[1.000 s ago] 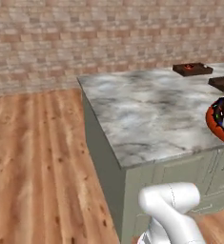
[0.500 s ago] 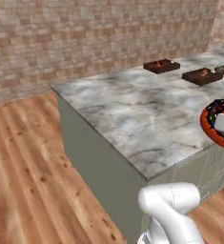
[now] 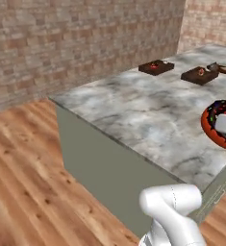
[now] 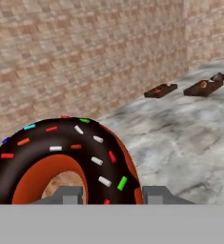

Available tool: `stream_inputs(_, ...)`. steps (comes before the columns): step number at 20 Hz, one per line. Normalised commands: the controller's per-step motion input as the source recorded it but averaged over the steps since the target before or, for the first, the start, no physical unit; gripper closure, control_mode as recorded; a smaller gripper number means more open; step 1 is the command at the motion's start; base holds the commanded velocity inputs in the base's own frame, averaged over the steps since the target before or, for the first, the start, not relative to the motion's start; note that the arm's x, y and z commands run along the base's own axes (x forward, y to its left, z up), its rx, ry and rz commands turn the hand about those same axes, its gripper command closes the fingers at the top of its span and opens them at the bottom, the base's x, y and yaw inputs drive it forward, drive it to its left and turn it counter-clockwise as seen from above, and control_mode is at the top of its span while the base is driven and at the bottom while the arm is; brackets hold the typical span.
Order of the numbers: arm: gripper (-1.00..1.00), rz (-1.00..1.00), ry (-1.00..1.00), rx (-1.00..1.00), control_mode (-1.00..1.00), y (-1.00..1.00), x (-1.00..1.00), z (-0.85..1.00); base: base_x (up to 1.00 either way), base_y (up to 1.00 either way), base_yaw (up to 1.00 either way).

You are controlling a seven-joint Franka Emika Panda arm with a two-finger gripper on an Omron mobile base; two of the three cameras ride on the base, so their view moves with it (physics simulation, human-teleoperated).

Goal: Take the donuts from the fridge and place them on the empty tray on the dining counter.

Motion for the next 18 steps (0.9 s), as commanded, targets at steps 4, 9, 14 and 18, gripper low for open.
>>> stream_inputs(4,1.00,0.00,0.00,0.00,1.00,0.00,0.00,0.00,1.00,1.00,-0.39)
stream_inputs(9,1.00,0.00,0.00,0.00,1.00,0.00,0.00,0.00,0.25,1.00,-0.35)
stream_inputs(14,1.00,0.00,0.00,0.00,1.00,0.00,0.00,0.00,-0.27,0.37,-0.84)
stream_inputs(18,1.00,0.00,0.00,0.00,1.00,0.00,0.00,0.00,-0.18,0.75,-0.61)
